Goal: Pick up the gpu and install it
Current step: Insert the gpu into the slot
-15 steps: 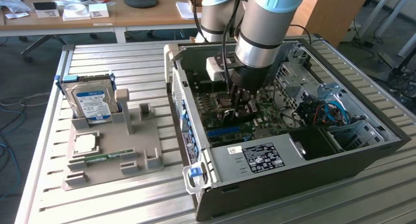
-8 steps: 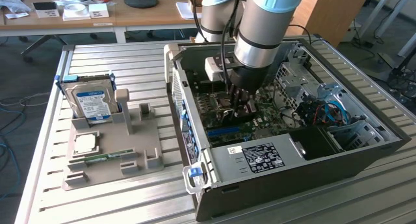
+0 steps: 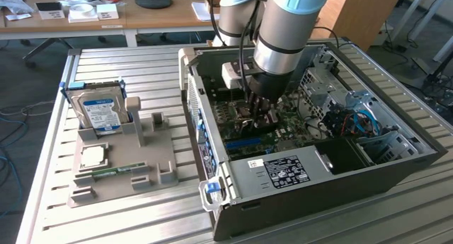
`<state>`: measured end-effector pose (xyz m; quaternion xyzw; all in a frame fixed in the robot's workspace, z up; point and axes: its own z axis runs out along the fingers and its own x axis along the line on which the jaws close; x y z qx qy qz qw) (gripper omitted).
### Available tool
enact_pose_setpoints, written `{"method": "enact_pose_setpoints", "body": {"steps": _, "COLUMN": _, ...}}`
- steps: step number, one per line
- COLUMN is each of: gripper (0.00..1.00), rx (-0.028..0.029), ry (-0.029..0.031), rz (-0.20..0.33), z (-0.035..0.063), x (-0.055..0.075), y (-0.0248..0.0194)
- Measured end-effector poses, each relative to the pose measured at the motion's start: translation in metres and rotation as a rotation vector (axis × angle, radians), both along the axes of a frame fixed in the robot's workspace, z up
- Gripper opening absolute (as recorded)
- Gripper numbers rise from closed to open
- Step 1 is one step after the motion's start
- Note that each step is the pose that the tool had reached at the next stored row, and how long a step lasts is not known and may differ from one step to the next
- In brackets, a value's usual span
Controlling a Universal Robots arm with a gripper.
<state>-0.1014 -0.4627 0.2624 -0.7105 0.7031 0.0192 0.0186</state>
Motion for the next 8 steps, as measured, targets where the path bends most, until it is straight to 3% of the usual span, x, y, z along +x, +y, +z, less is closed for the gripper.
{"method": "enact_pose_setpoints", "body": {"steps": 8, "gripper": 0.27, "rx": 0.0004, "ry": -0.0002, "rz": 0.000, "z": -0.0013, "x": 0.0000, "y": 0.0001}}
